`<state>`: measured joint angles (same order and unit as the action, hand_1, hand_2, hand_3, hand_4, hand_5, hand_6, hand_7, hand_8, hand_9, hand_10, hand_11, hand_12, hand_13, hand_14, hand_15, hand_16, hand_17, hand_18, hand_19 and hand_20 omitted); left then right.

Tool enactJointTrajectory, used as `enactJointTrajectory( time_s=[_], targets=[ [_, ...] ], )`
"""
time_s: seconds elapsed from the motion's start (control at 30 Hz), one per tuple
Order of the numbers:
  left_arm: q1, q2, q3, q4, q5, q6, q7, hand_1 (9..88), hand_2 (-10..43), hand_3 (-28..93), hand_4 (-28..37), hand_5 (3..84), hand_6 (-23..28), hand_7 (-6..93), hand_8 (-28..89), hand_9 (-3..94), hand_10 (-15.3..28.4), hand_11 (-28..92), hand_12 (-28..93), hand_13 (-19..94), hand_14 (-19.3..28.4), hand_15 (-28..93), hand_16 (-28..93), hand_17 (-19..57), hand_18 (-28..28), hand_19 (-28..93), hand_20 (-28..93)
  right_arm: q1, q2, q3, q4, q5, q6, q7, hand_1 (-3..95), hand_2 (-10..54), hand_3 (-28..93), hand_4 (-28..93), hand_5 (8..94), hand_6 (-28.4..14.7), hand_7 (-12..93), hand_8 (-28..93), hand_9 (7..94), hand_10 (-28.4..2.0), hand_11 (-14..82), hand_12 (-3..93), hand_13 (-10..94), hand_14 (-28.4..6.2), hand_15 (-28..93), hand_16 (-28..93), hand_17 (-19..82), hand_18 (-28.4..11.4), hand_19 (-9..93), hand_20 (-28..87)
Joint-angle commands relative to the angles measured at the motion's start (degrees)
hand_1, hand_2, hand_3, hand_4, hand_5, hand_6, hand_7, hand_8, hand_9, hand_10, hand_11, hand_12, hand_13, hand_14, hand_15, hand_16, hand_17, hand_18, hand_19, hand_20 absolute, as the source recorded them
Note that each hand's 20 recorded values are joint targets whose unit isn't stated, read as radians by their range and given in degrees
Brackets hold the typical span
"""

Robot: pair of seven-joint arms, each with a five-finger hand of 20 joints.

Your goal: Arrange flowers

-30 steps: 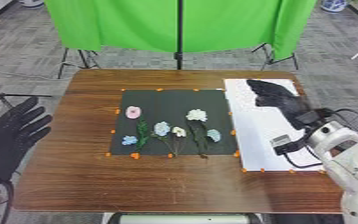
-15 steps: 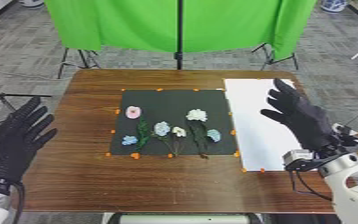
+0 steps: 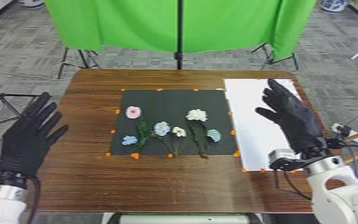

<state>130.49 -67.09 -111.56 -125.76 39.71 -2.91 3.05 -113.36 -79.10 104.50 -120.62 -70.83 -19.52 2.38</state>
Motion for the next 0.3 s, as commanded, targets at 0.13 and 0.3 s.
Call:
enactJointTrajectory(
  time_s=[0.13, 0.3],
  targets=[
    [-3.34, -1.7, 3.6, 2.93, 2.0, -3.01, 0.2, 25.4, -8.0, 69, -22.7, 20.3, -0.3, 19.5, -9, 14.2, 7.4, 10, 22, 8, 10.5, 3, 11, -18.7, 23.0, 35, 5, -0.99, -5.64, 2.13, -0.85, -4.0, -4.68, 0.69, 9.0, -1.7, 81, -28, 20.0, -4.9, 4, -7, 18.4, -10.9, -4.9, 25.8, 12, -10.1, -14, 43, -10, -19.3, 34, 13],
    [-2.83, -0.73, 4.65, 2.98, 5.39, -1.47, -0.53, 25.4, -8.9, 67, -25.1, 20.1, -0.3, 19.7, -10, 14.1, 7.4, 10, 23, 8, 9.8, 4, 11, -18.7, 22.6, 35, 5, -1.35, -5.47, 1.81, -0.54, -2.36, -4.22, 2.8, 9.1, -1.6, 81, -27, 20.3, -4.9, 4, -7, 18.5, -10.9, -4.9, 25.9, 12, -10.6, -15, 43, -10, -19.4, 34, 13]
  ],
)
